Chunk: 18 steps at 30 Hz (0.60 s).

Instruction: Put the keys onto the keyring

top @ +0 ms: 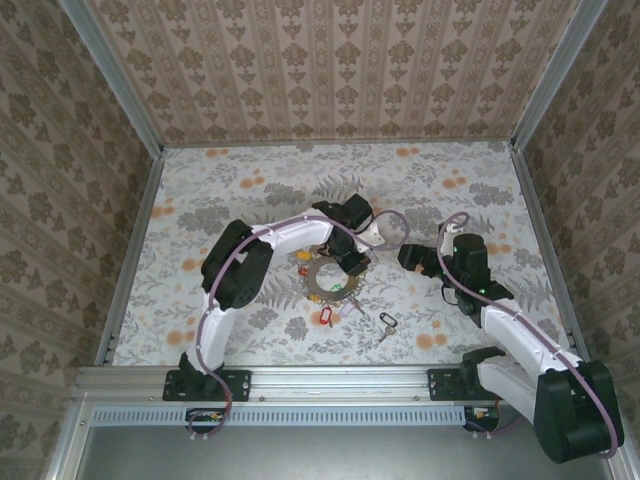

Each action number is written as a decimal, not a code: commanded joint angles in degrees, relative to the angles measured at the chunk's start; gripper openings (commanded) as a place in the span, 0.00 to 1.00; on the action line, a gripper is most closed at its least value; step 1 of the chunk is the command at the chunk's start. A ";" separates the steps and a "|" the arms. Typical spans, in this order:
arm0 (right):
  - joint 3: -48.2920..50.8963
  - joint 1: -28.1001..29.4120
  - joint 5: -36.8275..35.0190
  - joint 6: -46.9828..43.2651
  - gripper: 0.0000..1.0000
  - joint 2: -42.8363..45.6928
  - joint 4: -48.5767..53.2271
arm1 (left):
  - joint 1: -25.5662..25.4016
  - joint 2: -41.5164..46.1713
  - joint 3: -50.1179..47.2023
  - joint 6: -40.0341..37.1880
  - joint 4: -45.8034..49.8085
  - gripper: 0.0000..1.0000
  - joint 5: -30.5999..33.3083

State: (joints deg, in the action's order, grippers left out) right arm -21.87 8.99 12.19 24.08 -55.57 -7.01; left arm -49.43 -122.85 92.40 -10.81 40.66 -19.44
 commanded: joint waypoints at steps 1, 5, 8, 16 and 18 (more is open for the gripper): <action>-0.11 -0.31 -0.85 -0.89 0.98 1.00 1.98 | 0.30 2.73 -2.24 -1.59 -0.09 0.00 -1.74; -0.18 -0.38 -0.58 -0.87 0.98 0.90 1.68 | 0.34 5.07 -3.90 -1.69 -1.76 0.00 -2.96; -0.04 -0.37 -0.32 -0.71 0.99 0.73 1.47 | 0.35 6.75 -5.06 -1.68 -2.78 0.00 -2.82; 0.16 -0.38 2.36 -1.18 0.98 0.66 0.49 | 1.52 12.28 -10.27 -1.07 -6.56 0.00 -4.04; 0.16 -0.38 4.47 -1.31 0.97 0.24 -0.70 | 2.01 13.42 -11.28 -1.09 -7.17 0.00 -4.78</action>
State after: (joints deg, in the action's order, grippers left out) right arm -21.87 8.88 13.45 23.90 -55.40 -6.98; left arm -48.34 -112.29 82.39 -11.22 35.22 -21.96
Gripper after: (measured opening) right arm 0.973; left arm 0.055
